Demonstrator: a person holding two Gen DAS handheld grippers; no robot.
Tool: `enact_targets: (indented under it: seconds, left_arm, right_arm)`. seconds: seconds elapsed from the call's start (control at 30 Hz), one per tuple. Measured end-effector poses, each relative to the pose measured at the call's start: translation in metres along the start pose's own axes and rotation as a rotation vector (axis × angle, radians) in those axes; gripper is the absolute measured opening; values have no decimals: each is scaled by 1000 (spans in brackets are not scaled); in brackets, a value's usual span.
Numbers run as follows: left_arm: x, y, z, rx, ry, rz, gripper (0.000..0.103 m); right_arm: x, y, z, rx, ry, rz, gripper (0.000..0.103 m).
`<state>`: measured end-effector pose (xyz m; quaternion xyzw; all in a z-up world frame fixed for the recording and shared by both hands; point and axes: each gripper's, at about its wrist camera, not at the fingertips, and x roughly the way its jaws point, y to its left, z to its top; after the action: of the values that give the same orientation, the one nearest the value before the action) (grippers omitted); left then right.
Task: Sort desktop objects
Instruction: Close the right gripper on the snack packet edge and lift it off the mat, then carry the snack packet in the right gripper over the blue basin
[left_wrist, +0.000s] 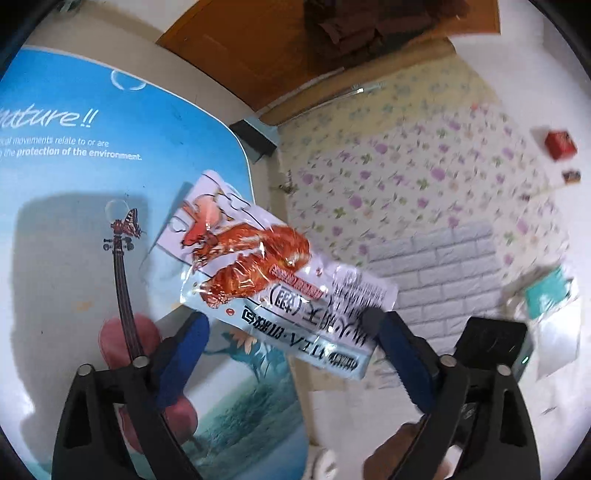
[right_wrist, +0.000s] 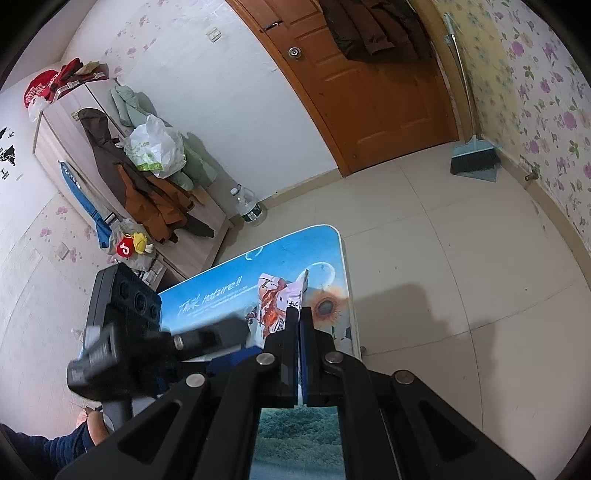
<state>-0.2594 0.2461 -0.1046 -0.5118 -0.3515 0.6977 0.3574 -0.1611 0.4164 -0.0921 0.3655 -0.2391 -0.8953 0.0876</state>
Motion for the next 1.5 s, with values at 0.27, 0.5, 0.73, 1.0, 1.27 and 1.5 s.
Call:
enact_targets:
  seconds: [0.27,0.5,0.73,1.0,1.27,1.5]
  left_arm:
    - [11,25,5,-195,-6,-188,62]
    - [15,28,10,-265,-44,-228,63]
    - [22,43,6,-251,-2,-117,10]
    - [14,43,7,-201,-27,-104,0]
    - [1,36,12,-167,-57,-119,0]
    - [-12,32,10,-155,-60,-135,0]
  right_arm:
    - [1,-7,4,22,-18,0,0]
    - [3,-11,3,31,-17,2,0]
    - [1,-15,-2,42,-19,0,0]
    - [0,-16,-4,48,-31,7,0]
    - [-14,1,2,15,-66,31,0]
    - [-22,28,6,-20,-89,40,0]
